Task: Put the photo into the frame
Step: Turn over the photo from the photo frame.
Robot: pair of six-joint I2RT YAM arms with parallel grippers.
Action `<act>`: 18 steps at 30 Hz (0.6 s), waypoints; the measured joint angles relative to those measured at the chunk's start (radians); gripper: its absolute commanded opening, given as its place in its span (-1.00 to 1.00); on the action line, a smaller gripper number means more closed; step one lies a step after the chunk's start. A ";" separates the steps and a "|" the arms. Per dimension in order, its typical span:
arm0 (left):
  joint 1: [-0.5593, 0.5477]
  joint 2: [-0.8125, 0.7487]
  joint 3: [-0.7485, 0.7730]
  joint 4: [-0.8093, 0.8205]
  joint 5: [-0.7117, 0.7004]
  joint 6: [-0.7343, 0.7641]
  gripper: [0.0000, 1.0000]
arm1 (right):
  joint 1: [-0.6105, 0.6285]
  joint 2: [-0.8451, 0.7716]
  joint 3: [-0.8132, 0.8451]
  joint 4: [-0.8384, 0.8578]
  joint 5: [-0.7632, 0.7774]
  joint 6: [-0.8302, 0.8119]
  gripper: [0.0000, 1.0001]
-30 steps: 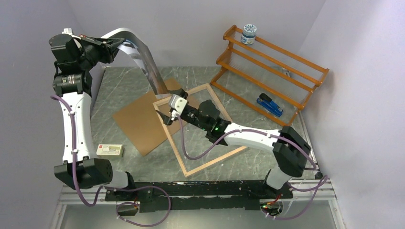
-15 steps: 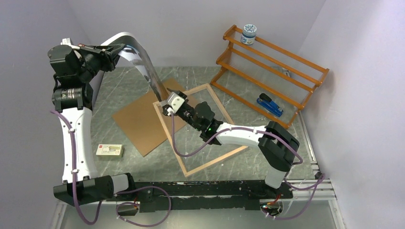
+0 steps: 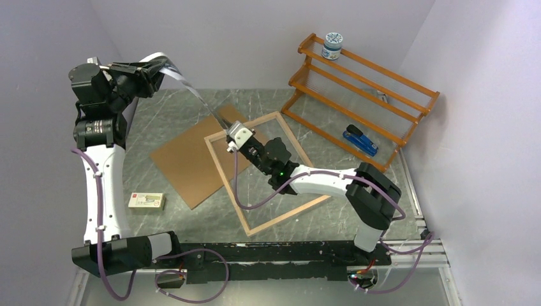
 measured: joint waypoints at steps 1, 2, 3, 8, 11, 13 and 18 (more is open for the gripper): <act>0.000 0.000 0.000 0.008 -0.001 0.001 -0.14 | 0.000 -0.003 -0.005 0.000 0.002 0.002 -1.00; 0.000 0.000 -0.002 0.021 -0.003 0.000 0.04 | 0.000 -0.008 -0.011 -0.001 0.003 0.005 -1.00; 0.000 0.000 -0.004 0.029 -0.003 0.006 0.24 | 0.000 -0.014 -0.017 -0.004 0.002 0.006 -1.00; -0.001 0.000 -0.007 0.056 -0.010 0.039 0.68 | -0.008 -0.079 -0.053 -0.050 -0.026 0.053 -1.00; -0.001 0.001 -0.003 0.063 -0.011 0.084 0.81 | -0.032 -0.140 -0.053 -0.135 -0.079 0.127 -1.00; -0.001 0.007 0.011 0.064 -0.011 0.124 0.86 | -0.069 -0.183 -0.043 -0.210 -0.130 0.196 -1.00; -0.001 0.031 0.063 0.072 0.001 0.239 0.88 | -0.198 -0.266 0.016 -0.381 -0.262 0.395 -1.00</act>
